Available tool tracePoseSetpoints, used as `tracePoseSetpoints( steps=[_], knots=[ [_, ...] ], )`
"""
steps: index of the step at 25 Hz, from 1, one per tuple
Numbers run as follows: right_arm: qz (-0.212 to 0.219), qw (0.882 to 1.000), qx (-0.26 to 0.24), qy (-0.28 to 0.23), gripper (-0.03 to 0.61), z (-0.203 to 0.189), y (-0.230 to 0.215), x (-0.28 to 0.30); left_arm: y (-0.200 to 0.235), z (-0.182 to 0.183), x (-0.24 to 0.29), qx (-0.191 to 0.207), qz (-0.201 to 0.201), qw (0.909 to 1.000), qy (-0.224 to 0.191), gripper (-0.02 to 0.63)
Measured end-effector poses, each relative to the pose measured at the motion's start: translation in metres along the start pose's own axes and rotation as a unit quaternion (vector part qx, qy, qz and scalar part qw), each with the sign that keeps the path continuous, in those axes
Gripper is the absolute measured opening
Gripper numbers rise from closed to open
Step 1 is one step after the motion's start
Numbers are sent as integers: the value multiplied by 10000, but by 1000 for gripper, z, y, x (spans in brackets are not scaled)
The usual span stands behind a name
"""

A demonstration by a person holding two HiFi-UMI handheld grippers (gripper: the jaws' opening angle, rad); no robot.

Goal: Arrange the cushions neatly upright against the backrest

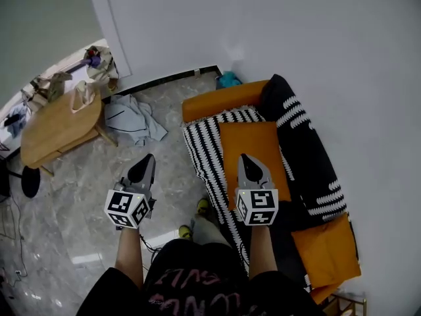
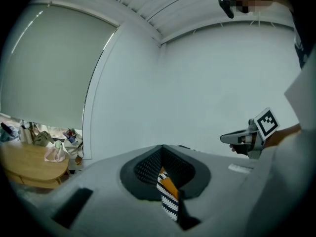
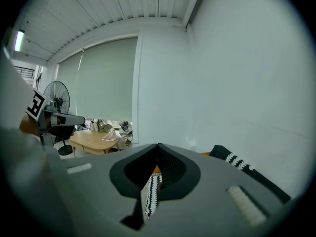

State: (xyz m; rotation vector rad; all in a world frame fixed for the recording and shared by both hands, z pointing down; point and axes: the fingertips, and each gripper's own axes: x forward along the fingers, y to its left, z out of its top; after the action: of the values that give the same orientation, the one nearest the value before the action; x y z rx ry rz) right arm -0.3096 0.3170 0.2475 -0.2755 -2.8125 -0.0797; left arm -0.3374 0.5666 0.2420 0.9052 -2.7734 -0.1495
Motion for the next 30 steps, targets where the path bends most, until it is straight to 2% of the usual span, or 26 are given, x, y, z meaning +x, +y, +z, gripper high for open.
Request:
tracePoseSetpoints(
  steps=[6, 11, 14, 19, 24, 30],
  knots=[
    [-226, 9997, 134, -24, 9, 6, -23, 36, 14, 16, 55, 136, -308, 9994, 25, -2],
    [-566, 9978, 352, -28, 11, 6, -66, 69, 13, 26, 128, 355, -722, 9966, 160, -2],
    [-883, 9943, 604, -16, 11, 0, -107, 81, -2, 26, 183, 455, -1045, 9929, 331, -2],
    [-1366, 9855, 1003, -6, 11, -11, -176, 95, -39, 31, 264, 765, -1581, 9827, 594, -2],
    [-1732, 9761, 1311, 24, 11, -28, -229, 90, -75, 26, 320, 954, -1935, 9728, 847, 0],
    [-2352, 9566, 1707, 195, 11, -64, -272, 59, -124, 12, 371, 1346, -2552, 9495, 1236, 12]
  ],
)
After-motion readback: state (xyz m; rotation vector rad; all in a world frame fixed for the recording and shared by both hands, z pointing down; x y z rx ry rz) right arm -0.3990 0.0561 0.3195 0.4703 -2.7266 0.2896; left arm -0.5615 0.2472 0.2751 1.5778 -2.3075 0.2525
